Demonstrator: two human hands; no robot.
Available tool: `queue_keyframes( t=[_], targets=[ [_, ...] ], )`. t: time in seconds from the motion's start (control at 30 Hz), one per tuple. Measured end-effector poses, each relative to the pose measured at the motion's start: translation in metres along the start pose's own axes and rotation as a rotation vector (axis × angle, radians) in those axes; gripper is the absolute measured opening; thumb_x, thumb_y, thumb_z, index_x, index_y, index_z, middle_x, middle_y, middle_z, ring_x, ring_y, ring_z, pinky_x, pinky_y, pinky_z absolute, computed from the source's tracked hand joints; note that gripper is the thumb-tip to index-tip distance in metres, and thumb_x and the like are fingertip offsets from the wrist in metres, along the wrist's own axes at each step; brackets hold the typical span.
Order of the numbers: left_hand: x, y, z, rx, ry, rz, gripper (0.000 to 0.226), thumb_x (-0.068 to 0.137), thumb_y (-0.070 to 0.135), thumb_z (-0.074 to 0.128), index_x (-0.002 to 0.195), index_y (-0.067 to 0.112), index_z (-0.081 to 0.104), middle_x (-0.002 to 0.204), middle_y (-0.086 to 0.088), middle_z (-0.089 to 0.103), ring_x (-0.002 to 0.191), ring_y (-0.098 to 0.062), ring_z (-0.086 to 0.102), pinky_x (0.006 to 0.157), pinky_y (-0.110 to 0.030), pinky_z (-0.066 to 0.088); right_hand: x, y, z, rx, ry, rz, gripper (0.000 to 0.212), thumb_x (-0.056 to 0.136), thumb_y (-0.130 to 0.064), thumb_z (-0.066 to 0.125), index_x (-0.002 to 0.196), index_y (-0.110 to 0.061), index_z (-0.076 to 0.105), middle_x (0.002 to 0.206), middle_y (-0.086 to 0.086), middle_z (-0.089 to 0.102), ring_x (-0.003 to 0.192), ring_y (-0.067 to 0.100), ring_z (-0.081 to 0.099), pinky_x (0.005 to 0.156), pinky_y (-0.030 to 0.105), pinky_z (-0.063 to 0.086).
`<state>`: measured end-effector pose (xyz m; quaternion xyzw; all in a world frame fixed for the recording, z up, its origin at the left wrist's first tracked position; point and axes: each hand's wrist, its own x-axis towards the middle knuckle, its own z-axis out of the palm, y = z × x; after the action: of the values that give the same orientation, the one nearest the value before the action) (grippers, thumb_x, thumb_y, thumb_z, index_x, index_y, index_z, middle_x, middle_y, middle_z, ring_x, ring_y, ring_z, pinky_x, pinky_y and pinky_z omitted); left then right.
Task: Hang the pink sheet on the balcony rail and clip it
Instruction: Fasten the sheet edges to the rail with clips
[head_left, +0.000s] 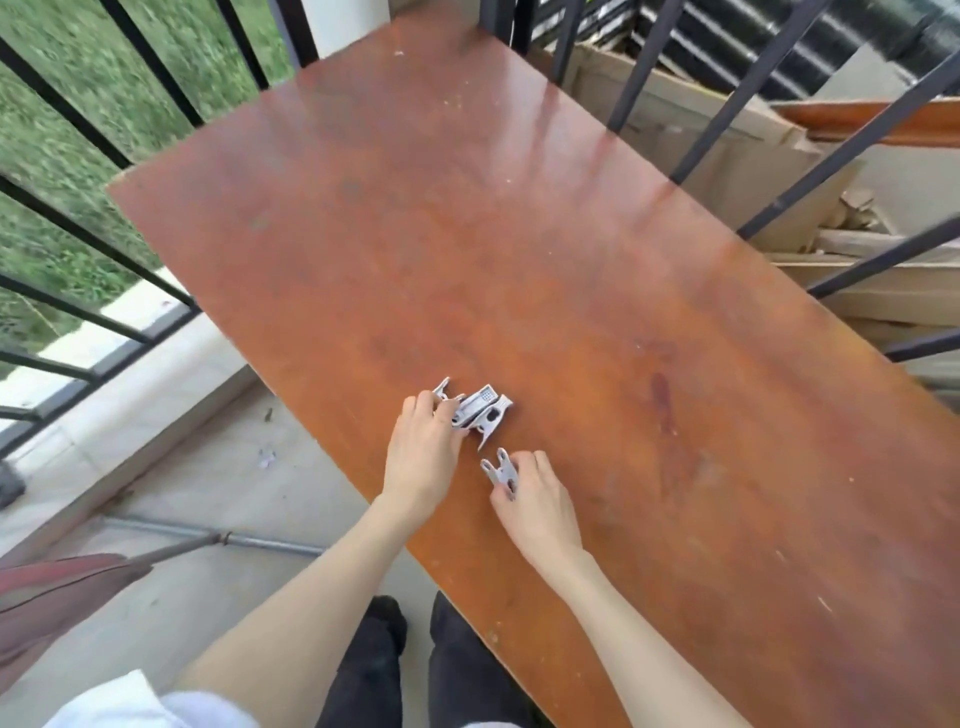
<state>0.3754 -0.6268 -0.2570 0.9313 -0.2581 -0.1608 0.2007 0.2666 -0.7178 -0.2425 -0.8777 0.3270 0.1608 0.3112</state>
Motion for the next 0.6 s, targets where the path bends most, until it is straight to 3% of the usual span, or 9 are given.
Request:
queue_keyframes(
  t=[0.1,0.2,0.3,0.4,0.5,0.6],
  targets=[
    [-0.002,0.005,0.003,-0.054,-0.005,-0.083,0.024,0.086,0.012,0.061,0.108,0.004,0.062,0.099,-0.014,0.057,0.097,-0.032,0.050,0.082,-0.037,0.042,-0.003,0.009,-0.006,0.207,0.022,0.053,0.016,0.086,-0.017,0.053,0.102,-0.016,0.053,0.102,0.000,0.054,0.095,0.022,0.055,0.074,0.029,0.038],
    [-0.003,0.009,-0.008,-0.235,-0.011,-0.255,0.026,0.089,0.016,0.056,0.114,0.008,0.061,0.105,-0.011,0.057,0.103,-0.027,0.050,0.085,-0.025,0.033,-0.002,0.007,-0.016,0.483,0.054,0.133,0.013,0.087,-0.020,0.057,0.098,-0.025,0.054,0.093,-0.006,0.062,0.084,0.012,0.060,0.075,0.028,0.048],
    [-0.005,0.005,-0.031,-0.459,-0.054,-0.361,0.024,0.085,0.020,0.063,0.107,0.010,0.066,0.096,-0.004,0.062,0.091,-0.017,0.057,0.081,-0.022,0.038,-0.003,-0.003,-0.025,0.702,0.106,0.156,0.018,0.090,-0.015,0.056,0.105,-0.024,0.053,0.094,-0.007,0.063,0.079,-0.001,0.059,0.065,0.011,0.046],
    [-0.018,-0.005,-0.059,-0.697,-0.106,-0.384,0.020,0.082,0.021,0.068,0.100,0.012,0.070,0.092,0.002,0.069,0.083,-0.010,0.060,0.076,-0.019,0.045,-0.008,-0.026,-0.031,0.892,0.037,0.135,0.024,0.092,-0.009,0.051,0.113,-0.022,0.051,0.100,-0.003,0.063,0.086,0.007,0.062,0.066,0.014,0.048],
    [-0.041,-0.020,-0.091,-0.882,-0.060,-0.394,0.010,0.083,0.013,0.066,0.086,0.021,0.070,0.075,0.011,0.070,0.068,0.002,0.058,0.061,-0.008,0.041,-0.011,-0.065,-0.035,1.009,-0.070,0.074,0.021,0.088,-0.004,0.046,0.100,-0.019,0.054,0.081,0.000,0.060,0.067,0.011,0.062,0.063,0.023,0.048],
    [-0.069,-0.042,-0.123,-1.008,0.070,-0.424,0.013,0.083,0.008,0.065,0.088,0.020,0.069,0.068,0.010,0.067,0.053,0.009,0.051,0.054,-0.005,0.038,-0.016,-0.116,-0.029,0.979,-0.172,0.001,0.009,0.090,-0.013,0.053,0.098,-0.013,0.056,0.058,-0.003,0.050,0.046,0.010,0.045,0.051,0.026,0.037]
  ],
)
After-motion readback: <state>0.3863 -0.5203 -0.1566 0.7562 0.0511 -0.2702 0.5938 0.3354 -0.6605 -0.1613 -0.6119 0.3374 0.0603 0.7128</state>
